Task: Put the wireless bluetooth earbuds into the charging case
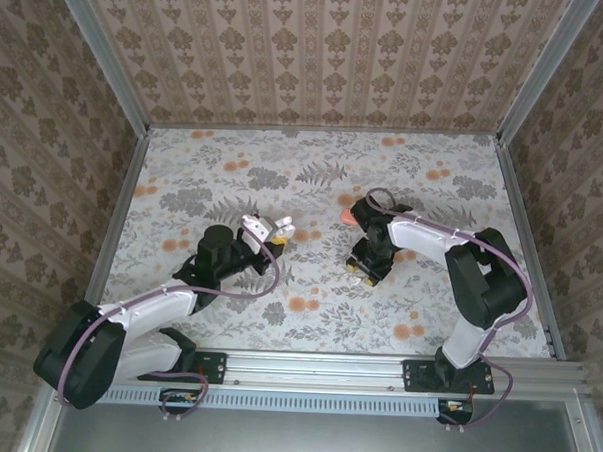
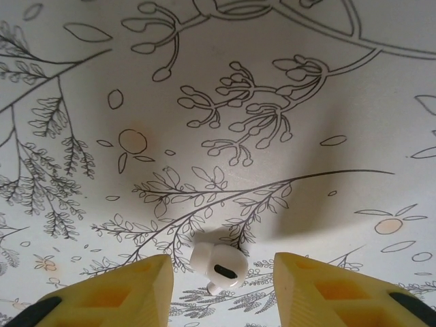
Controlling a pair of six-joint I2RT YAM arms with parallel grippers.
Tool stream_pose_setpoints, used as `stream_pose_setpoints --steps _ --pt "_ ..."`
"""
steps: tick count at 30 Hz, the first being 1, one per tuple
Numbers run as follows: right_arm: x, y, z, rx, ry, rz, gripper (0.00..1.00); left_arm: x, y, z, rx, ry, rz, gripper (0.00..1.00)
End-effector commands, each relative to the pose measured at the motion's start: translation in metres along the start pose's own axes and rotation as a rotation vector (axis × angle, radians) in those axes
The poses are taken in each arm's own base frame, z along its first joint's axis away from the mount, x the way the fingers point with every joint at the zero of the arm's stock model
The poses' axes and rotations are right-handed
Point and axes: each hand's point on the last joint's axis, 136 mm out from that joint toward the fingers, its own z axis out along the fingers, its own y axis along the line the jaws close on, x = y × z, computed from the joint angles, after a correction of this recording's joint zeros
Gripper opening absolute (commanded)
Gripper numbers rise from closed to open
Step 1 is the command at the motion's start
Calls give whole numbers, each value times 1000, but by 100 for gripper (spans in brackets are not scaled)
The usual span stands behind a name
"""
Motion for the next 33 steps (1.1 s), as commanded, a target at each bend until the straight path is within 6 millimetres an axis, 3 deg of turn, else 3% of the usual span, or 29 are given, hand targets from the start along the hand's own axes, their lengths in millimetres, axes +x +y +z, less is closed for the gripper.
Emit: stream_pose_setpoints --steps 1,15,33 --pt "7 3 4 9 41 21 43 -17 3 1 2 -50 11 5" --pt "13 4 18 41 77 3 36 -17 6 1 5 -57 -7 5" --pt "4 7 -3 -12 -28 -32 27 -8 8 5 4 -40 -34 5"
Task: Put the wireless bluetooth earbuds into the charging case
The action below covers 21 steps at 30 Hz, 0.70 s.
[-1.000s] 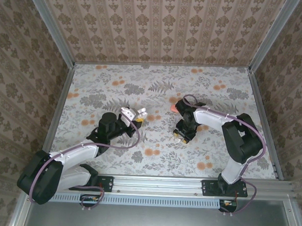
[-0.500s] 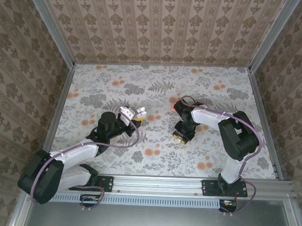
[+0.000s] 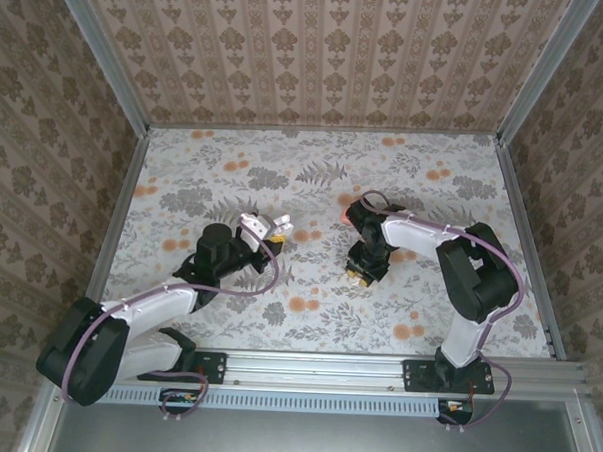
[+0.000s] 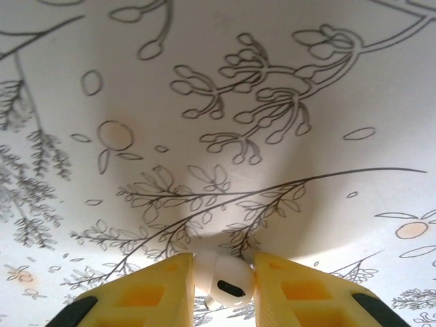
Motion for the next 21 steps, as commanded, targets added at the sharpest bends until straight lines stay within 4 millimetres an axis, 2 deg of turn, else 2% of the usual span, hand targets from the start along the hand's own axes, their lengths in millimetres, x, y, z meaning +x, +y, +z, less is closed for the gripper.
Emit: stream_pose_setpoints --steps 1,6,10,16,21 --pt "-3 5 -13 -46 -62 -19 27 -9 1 3 9 -38 -25 5" --pt "-7 18 -28 -126 -145 -92 26 5 -1 14 39 -17 -76 5" --pt "-12 38 -36 -217 -208 -171 25 10 -3 21 58 -17 -107 5" --pt "-14 76 -53 -359 -302 -373 25 17 -7 28 93 0 -116 5" --pt "-9 108 -77 -508 -406 -548 25 20 -16 32 159 -9 -127 5"
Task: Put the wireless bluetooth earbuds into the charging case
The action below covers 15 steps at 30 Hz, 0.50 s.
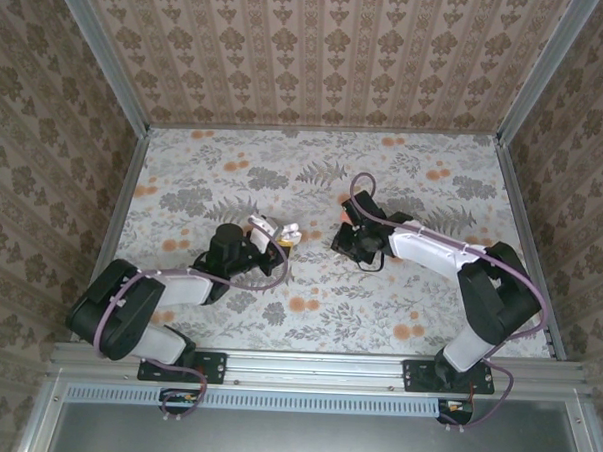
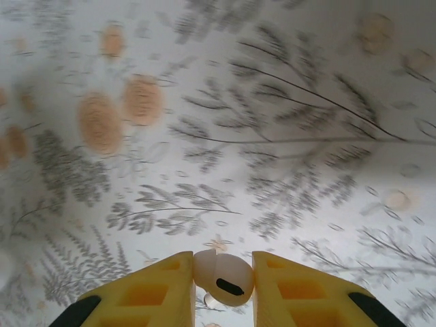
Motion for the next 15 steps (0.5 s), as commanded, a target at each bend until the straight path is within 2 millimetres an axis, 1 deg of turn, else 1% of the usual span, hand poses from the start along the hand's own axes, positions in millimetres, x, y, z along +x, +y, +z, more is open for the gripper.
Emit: stream_pose_setpoints --steps 1,5,8,11,15 --pt "-21 39 -16 -152 -137 -187 25 -17 -11 3 83 -64 2 5" --pt "-26 64 -26 -232 -216 -326 24 -20 -13 5 105 -85 3 5" --pt "-26 77 -37 -287 -282 -408 24 -22 -16 8 130 -81 4 5" --pt "-26 82 -44 -323 -332 -454 24 -24 -17 10 145 -87 -5 5" --pt "-22 86 -48 -349 -361 -504 24 -30 -20 10 170 -109 -19 5"
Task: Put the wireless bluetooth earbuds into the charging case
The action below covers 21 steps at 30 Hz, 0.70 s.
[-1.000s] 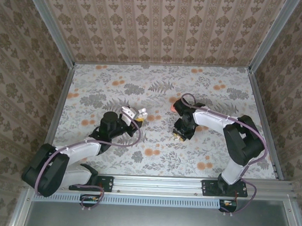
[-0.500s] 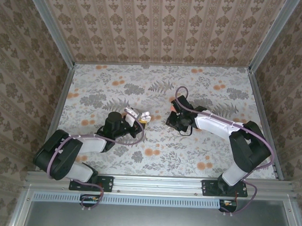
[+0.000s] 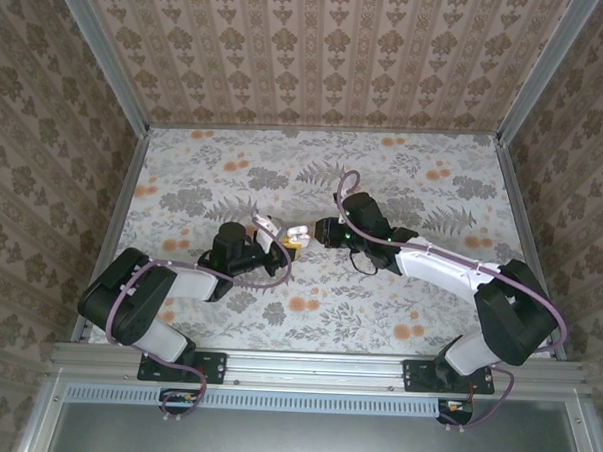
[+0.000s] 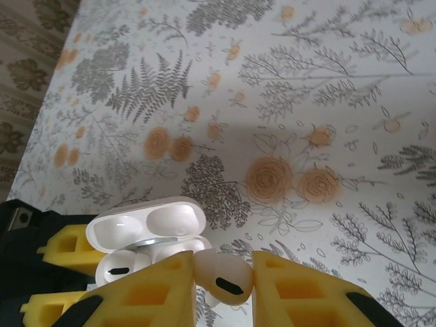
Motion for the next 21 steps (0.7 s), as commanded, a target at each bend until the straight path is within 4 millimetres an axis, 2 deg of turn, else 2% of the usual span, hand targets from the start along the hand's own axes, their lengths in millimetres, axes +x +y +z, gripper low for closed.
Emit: stream_pose_setpoints --steps 1,7,15,16,21 --pt "-14 13 -6 -39 -90 -103 24 -24 -4 2 51 -78 2 5" --pt "-9 19 -6 -25 -89 -171 24 -30 -7 2 73 -92 -2 5" --pt "-18 23 -9 -7 -114 -210 24 -34 -7 3 80 -100 -1 5" --pt "-18 21 -8 1 -112 -217 24 -34 -12 2 109 -98 1 5" --pt "-21 21 -7 21 -115 -223 24 -35 -14 3 124 -98 -2 5"
